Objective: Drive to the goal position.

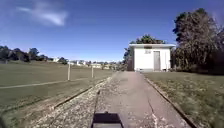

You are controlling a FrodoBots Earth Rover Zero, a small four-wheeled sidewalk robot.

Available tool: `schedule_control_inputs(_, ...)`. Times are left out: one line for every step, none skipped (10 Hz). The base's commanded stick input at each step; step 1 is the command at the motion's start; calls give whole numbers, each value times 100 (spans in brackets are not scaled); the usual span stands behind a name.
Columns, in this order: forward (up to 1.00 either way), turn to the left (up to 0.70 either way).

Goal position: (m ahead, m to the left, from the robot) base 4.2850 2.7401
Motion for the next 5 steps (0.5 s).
schedule_control_inputs(50,0)
schedule_control_inputs(50,0)
schedule_control_inputs(50,0)
schedule_control_inputs(50,0)
schedule_control_inputs(50,0)
